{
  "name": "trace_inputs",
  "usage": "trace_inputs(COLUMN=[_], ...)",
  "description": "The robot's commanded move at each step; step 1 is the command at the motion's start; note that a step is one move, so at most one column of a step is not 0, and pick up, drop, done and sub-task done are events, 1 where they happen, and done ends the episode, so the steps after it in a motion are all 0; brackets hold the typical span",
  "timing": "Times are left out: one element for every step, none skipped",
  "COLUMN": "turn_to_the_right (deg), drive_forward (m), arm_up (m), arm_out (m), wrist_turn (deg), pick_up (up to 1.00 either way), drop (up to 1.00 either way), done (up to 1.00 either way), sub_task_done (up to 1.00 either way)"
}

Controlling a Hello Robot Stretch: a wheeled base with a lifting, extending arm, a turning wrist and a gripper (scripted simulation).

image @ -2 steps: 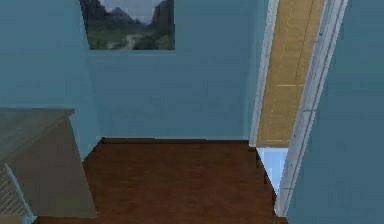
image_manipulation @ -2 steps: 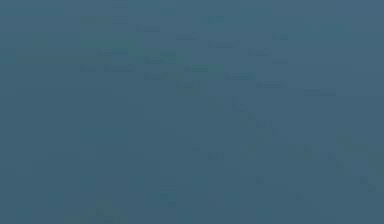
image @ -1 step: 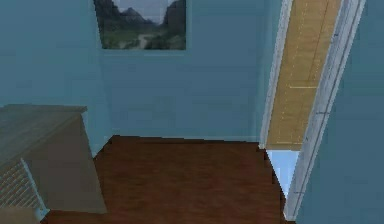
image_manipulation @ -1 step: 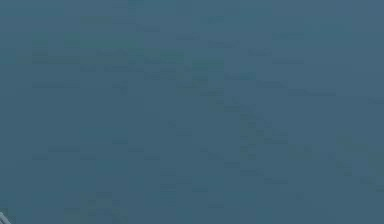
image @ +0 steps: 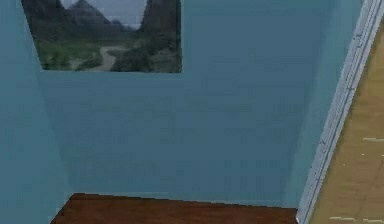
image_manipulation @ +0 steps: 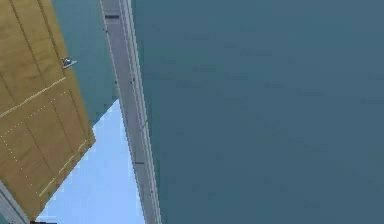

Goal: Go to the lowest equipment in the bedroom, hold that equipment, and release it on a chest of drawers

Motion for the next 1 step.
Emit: trace_inputs(turn_to_the_right=[-3.0], drive_forward=[0.00], arm_up=[0.00], arm_out=[0.00], wrist_turn=[0.0], pick_up=[0.00], drop=[0.00], done=[0.00], sub_task_done=[0.00])
